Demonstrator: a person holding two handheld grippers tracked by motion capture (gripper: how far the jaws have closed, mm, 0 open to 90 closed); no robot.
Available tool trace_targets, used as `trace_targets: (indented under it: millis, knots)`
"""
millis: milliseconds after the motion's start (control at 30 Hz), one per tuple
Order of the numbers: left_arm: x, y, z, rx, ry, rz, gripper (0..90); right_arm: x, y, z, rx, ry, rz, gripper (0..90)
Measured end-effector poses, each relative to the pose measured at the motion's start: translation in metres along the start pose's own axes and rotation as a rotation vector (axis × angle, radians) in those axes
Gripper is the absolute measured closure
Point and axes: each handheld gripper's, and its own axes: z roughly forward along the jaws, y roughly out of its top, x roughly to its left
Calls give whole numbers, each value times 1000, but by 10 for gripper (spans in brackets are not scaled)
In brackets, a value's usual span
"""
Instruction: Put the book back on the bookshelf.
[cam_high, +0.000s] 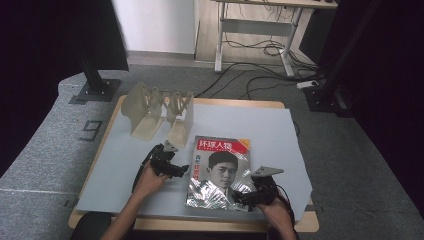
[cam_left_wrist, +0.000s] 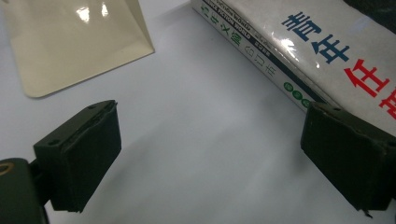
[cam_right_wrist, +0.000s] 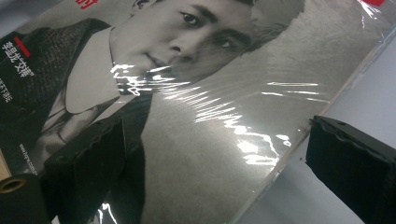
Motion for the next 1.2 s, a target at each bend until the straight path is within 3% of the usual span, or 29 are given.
trace_targets:
  millis: [233,600,733,833,867,900,933,967,1200]
  knots:
    - [-2,3,9,13,11,13,55,-1,-3,-1,7,17,29,46]
    - [-4,7,17,23,27,20,76,4,-7,-7,14,34,20,47]
    - [-4,11,20,47,50,51,77,7,-8,-9,13,40,20,43]
    - [-2,13,20,51,52,39,72,12,-9,-11,14,42,12,42]
    - [0,13,19,42,53,22,68,13,-9,-12,15,47,10,43]
    - [5,14,17,23,52,-21,66,15,-10,-13,17,51,6,46]
    - [5,14,17,23,52,-21,66,15,-10,-13,22,51,4,52]
    - [9,15,14,3,44,-47,66,15,-11,-14,24,50,6,58]
    - [8,18,15,5,37,-38,70,18,-10,-16,21,55,-1,57]
